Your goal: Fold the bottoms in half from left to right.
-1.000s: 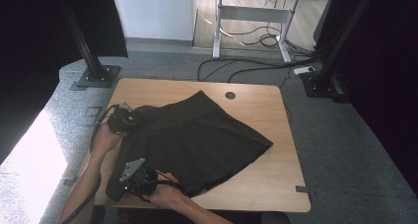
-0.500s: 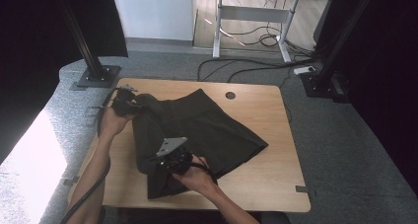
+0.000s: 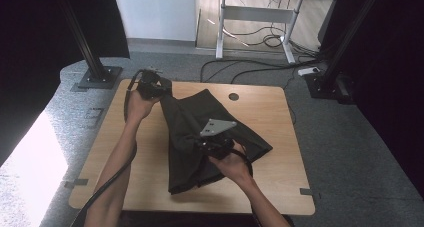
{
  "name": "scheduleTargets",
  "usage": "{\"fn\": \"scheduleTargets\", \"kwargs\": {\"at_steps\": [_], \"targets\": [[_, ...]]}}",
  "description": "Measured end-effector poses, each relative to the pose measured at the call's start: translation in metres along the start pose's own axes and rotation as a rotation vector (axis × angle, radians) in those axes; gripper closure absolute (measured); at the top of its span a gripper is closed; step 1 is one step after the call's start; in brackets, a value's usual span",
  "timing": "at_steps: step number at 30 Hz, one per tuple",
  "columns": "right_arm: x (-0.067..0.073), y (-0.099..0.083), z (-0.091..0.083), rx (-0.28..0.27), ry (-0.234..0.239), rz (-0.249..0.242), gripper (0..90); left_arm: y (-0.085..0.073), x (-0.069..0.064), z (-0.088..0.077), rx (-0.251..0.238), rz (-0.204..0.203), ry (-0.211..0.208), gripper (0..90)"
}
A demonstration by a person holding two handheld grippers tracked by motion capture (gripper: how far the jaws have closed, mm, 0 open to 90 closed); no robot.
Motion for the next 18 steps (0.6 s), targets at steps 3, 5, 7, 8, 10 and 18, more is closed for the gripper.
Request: {"fn": "scheduleTargets", "kwargs": {"at_steps": [3,5,7,8,10,18], "targets": [[-0.018,0.0,-0.016,-0.012,-0.044,0.013,83.8,0.019,-0.011,0.008,-0.022,0.017,-0.005,86.3],[-0.029,-0.002,-0.025,-0.013,-0.068,0.019,83.8,0.028,-0.02,0.016,-0.013,0.038,-0.008,86.7],[-0.038,-0.004,-0.033,-0.015,-0.089,0.028,83.8,0.033,-0.028,0.027,0.003,0.059,-0.014,87.1],[-0.042,-0.005,-0.037,-0.013,-0.101,0.026,83.8,0.035,-0.032,0.033,0.009,0.073,-0.012,87.2],[-0.05,-0.009,-0.044,-0.007,-0.125,0.021,83.8,0.041,-0.041,0.046,0.008,0.089,-0.018,87.4],[-0.092,-0.033,-0.07,0.016,-0.215,0.083,83.7,0.057,-0.072,0.102,0.017,0.119,-0.024,87.4]]}}
Point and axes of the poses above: each handheld gripper's, and its own axes: z roughly forward along the jaws, y roughly out of its top, x roughly to its left, the point moved 10 cm from there along z, roughly forward along the jaws, and after that the axes turned 10 degrees about -x, right-handed, at the moved point
